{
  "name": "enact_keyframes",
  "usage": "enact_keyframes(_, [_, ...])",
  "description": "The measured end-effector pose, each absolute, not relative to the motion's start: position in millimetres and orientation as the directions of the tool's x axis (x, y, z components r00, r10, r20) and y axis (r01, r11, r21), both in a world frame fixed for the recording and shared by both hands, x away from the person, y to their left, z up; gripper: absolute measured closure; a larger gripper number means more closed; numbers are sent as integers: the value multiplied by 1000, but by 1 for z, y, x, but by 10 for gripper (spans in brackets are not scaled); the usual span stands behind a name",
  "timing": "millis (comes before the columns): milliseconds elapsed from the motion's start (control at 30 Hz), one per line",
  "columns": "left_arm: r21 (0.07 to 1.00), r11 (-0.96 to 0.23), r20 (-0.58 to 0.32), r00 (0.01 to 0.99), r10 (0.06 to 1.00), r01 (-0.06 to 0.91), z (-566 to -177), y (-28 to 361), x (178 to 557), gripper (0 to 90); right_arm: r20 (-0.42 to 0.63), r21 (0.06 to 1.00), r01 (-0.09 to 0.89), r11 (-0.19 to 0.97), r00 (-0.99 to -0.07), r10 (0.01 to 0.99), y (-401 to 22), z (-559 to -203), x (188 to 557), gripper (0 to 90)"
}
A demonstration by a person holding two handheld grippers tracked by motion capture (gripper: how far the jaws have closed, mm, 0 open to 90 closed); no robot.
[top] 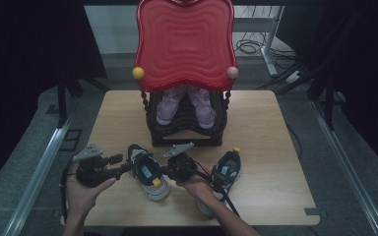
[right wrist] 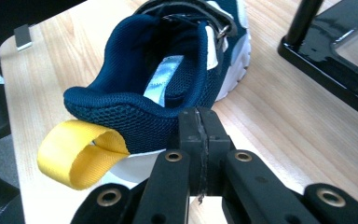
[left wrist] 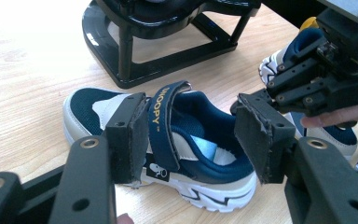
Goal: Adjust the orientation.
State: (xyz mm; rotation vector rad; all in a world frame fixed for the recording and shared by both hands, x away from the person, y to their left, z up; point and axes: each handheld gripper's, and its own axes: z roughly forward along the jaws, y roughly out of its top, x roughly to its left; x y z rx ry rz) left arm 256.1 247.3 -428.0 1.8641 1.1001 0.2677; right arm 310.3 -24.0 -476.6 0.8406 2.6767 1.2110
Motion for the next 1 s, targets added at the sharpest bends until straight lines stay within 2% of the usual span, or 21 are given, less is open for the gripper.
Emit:
enact_keyframes(300, [814,-132,-258,556,790,565,-426,252,255,447,151,722,436,538,-857,492,-16,-479,303,896])
enact_keyframes(1000, [816,-131,-256,556,790,563,-426,252,254,446,181,725,412,551,-887,424,3,-481,288,896])
